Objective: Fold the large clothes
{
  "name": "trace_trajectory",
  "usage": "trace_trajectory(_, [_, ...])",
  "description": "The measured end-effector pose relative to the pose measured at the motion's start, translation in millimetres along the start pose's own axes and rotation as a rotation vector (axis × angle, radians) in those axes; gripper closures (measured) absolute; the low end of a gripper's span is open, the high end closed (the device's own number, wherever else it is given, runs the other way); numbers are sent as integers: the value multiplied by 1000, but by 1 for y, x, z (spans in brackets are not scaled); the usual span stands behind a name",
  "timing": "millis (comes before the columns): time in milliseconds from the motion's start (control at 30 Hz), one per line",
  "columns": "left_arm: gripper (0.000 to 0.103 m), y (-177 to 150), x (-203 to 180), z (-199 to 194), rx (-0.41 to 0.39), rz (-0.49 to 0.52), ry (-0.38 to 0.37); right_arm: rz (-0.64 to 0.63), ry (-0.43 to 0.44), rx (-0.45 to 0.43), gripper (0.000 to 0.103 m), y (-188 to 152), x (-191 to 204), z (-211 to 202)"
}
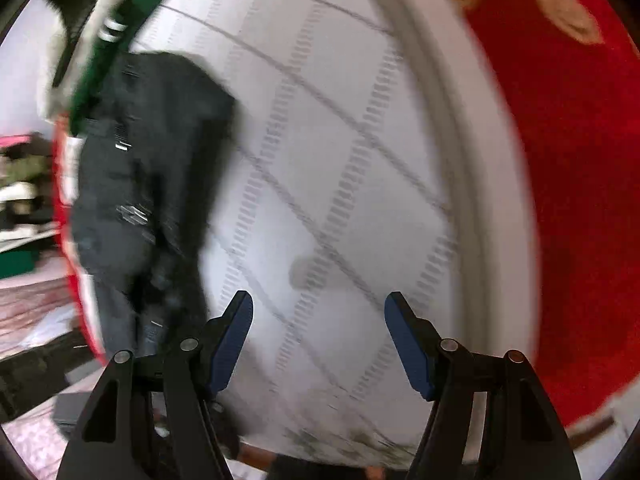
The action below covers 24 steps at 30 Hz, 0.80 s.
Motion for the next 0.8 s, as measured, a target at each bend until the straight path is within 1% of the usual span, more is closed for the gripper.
trace_trajectory(33, [0, -3, -2, -2, -12, 5, -3, -10, 72, -11, 32, 4, 8, 3])
trace_trajectory(67, [0, -6, -3, -4, -28, 15, 0, -16, 144, -15, 29, 8, 14, 7])
trace_trajectory(100, [0, -9, -6, -5, -44, 24, -2, -17, 221, -13, 18, 11, 22, 13])
trace_trajectory(133, [1, -10, -9, -6, -54, 29, -6, -7, 293, -2, 13, 14, 29, 21])
trace_trajectory(167, [2, -12, -10, -7, -64, 30, -11, 16, 360, 22, 13, 17, 35, 32])
trace_trajectory(200, [10, -13, -11, -7, -76, 30, -29, 47, 414, 52, 13, 19, 40, 43])
trace_trajectory(233, [25, -16, -14, -12, -83, 29, -59, 75, 452, 71, 13, 19, 45, 54])
trace_trajectory(267, [35, -16, -12, -14, -90, 28, -102, 100, 487, 91, 13, 20, 51, 64])
trace_trajectory(300, [60, -17, -10, -15, -98, 23, -157, 115, 517, 102, 13, 21, 59, 72])
trace_trajectory(333, [77, -17, -7, -17, -104, 19, -190, 124, 538, 100, 14, 24, 64, 74])
trace_trajectory(367, [83, -17, -4, -20, -113, 11, -208, 125, 534, 89, 17, 26, 72, 76])
trace_trajectory(400, [92, -18, 1, -24, -121, -2, -226, 118, 510, 85, 41, 25, 80, 79])
trace_trajectory(433, [94, -19, 4, -26, -124, -11, -233, 114, 493, 91, 62, 23, 86, 82])
trace_trajectory(467, [94, -19, 10, -29, -127, -28, -251, 113, 480, 87, 63, 21, 92, 81])
trace_trajectory(533, [95, -20, 28, -34, -136, -53, -291, 86, 467, 67, 69, 16, 106, 70])
trace_trajectory(633, [97, -18, 60, -47, -174, -66, -341, 36, 452, 35, 73, 7, 135, 41])
trace_trajectory(700, [97, -15, 87, -56, -205, -74, -374, 7, 439, 20, 74, 3, 162, 21])
trace_trajectory(800, [97, -7, 127, -52, -210, -118, -421, -37, 396, 8, 75, -1, 212, 3])
Point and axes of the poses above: each gripper's, at about its wrist camera, not at the fingertips, and z roughly the way its jaws point, x to its left, y to its top, the point moved 2 cm from there along z, roughly the way its jaws point, and after that the axes turned 5 degrees about z, right-handed, at the moved point
